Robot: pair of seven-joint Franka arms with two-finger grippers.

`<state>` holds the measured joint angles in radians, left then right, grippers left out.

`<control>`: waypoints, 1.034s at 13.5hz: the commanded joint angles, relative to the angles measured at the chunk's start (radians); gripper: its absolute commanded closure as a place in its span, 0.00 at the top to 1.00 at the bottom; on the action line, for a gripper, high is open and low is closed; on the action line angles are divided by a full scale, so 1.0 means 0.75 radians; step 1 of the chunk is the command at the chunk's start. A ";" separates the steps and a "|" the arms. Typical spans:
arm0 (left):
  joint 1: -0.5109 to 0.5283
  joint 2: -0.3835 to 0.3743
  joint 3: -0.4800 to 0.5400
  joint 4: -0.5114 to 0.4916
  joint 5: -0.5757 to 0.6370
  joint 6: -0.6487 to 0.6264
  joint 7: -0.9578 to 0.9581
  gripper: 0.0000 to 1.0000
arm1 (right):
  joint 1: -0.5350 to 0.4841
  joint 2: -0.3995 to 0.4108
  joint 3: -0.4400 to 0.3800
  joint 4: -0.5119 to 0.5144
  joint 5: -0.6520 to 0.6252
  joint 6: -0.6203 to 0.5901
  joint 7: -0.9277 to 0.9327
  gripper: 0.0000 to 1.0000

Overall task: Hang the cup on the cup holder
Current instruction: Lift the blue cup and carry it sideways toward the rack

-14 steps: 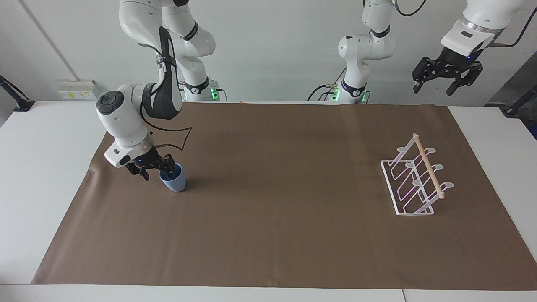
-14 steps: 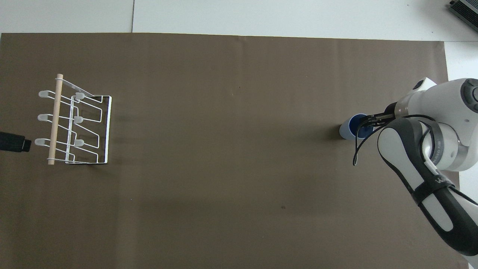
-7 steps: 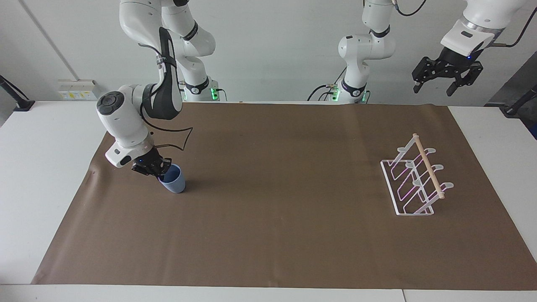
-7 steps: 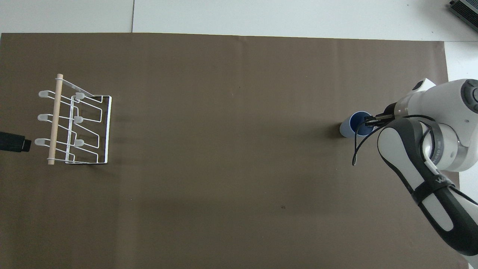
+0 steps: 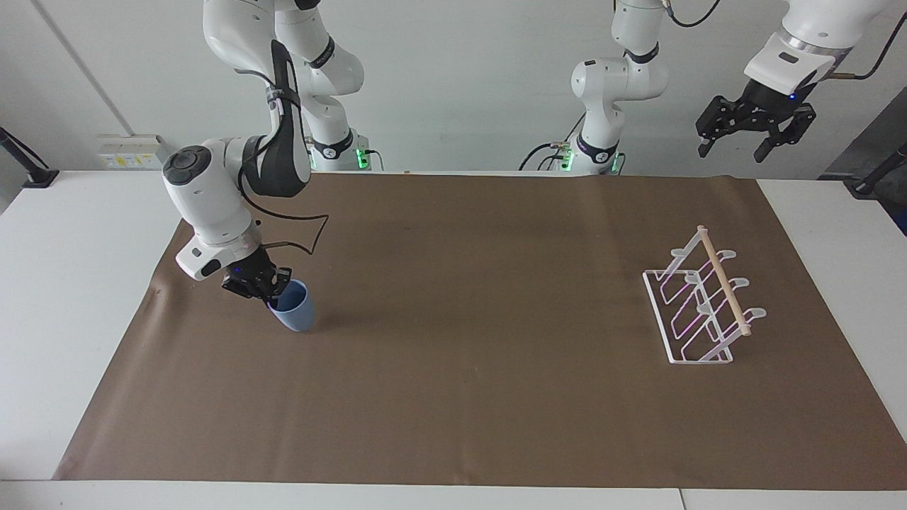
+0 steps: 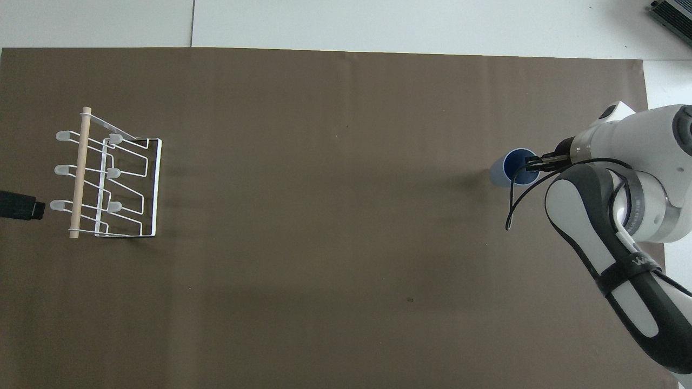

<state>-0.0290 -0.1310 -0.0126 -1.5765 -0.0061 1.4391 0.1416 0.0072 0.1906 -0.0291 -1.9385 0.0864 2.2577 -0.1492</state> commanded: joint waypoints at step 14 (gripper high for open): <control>0.010 -0.040 -0.010 -0.039 0.018 -0.017 -0.013 1.00 | -0.008 -0.117 0.155 0.257 0.649 -0.202 0.205 0.00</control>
<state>-0.0290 -0.1311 -0.0126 -1.5765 -0.0061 1.4383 0.1415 0.0097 0.1287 0.0793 -1.7504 0.4944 2.1214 -0.0310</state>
